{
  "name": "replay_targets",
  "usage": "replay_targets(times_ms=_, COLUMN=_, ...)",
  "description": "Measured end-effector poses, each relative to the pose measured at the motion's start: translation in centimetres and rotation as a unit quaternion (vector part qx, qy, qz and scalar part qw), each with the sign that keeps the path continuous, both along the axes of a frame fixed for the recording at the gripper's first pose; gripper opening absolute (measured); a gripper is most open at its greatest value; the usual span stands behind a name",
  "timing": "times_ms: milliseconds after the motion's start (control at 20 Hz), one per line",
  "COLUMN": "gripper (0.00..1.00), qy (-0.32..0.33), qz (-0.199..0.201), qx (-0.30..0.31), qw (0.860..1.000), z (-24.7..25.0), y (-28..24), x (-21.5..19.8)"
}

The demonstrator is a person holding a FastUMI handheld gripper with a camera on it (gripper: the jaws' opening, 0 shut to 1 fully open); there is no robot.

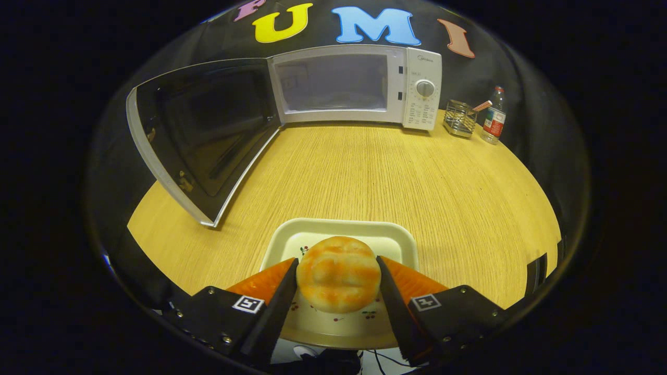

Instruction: Open the microwave, put the food inside, and close the microwave door.

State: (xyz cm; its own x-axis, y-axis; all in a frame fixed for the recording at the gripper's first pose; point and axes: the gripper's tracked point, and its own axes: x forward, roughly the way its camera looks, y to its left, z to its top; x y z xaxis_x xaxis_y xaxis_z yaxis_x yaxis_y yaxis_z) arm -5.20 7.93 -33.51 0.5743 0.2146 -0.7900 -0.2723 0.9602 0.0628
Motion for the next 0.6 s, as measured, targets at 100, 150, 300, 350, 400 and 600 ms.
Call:
replay_targets(times_ms=100, gripper=0.81, qy=0.005, qz=0.007, qx=0.003, qw=1.0, z=0.2, y=-0.1, x=0.1)
replay_targets(times_ms=150, gripper=0.75, qy=0.005, qz=0.006, qx=0.007, qw=1.0, z=0.4, y=-0.2, x=0.1)
replay_targets(times_ms=300, gripper=0.74, qy=-0.009, qz=-0.005, qx=0.026, qw=1.0, z=1.8, y=-0.2, x=1.1)
replay_targets(times_ms=350, gripper=0.74, qy=-0.016, qz=-0.007, qx=0.033, qw=0.999, z=2.5, y=-0.3, x=1.7)
replay_targets(times_ms=400, gripper=0.74, qy=-0.021, qz=-0.008, qx=0.04, qw=0.999, z=3.1, y=-0.3, x=2.5)
replay_targets(times_ms=600, gripper=0.73, qy=-0.045, qz=-0.024, qx=0.093, qw=0.994, z=5.8, y=0.2, x=6.0)
